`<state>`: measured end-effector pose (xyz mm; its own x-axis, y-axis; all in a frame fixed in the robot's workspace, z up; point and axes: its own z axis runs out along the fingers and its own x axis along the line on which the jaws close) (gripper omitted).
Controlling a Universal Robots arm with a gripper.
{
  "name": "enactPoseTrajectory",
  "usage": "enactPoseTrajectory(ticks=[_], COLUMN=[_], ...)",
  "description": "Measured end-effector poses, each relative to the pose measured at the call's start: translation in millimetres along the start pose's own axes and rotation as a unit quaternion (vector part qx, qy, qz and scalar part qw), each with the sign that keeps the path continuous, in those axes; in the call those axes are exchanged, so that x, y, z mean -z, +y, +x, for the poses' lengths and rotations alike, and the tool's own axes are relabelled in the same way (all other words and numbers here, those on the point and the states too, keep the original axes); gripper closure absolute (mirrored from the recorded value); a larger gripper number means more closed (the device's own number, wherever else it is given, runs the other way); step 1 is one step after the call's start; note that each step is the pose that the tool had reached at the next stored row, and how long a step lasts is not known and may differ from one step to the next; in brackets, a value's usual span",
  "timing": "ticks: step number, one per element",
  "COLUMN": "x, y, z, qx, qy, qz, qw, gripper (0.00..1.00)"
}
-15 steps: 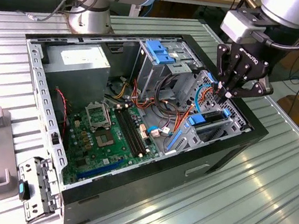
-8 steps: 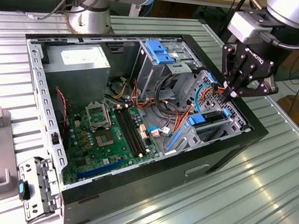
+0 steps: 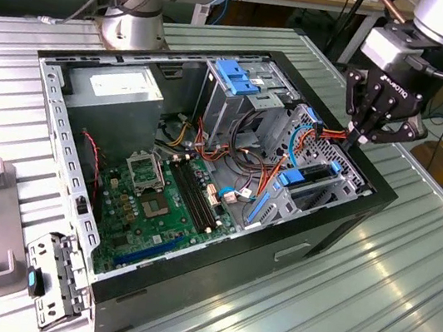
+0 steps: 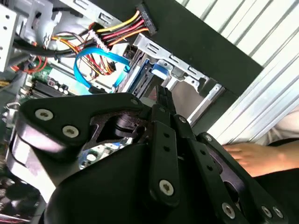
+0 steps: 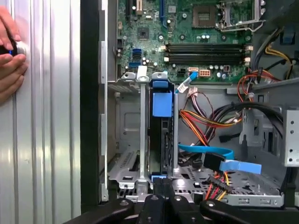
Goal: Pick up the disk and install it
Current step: 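Insert the first disk wire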
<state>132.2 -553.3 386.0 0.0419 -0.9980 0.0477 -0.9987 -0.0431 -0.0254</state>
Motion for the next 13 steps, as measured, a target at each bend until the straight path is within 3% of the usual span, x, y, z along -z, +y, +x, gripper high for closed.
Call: enactPoseTrajectory(ticks=[1,2,11,13], x=[-0.6,-0.9,-0.3,-0.2], y=[-0.4,-3.3,-19.6,-21.5], z=[0.1,-1.3,-24.5,-26.5], qx=[0.016,0.019,0.022,0.039], qy=[-0.0003,-0.0005,-0.0006,-0.001], qz=[0.0008,0.0009,0.0011,0.0019], qw=[0.99987,0.99981,0.99975,0.99924], gripper=[0.89,0.89,0.89,0.89])
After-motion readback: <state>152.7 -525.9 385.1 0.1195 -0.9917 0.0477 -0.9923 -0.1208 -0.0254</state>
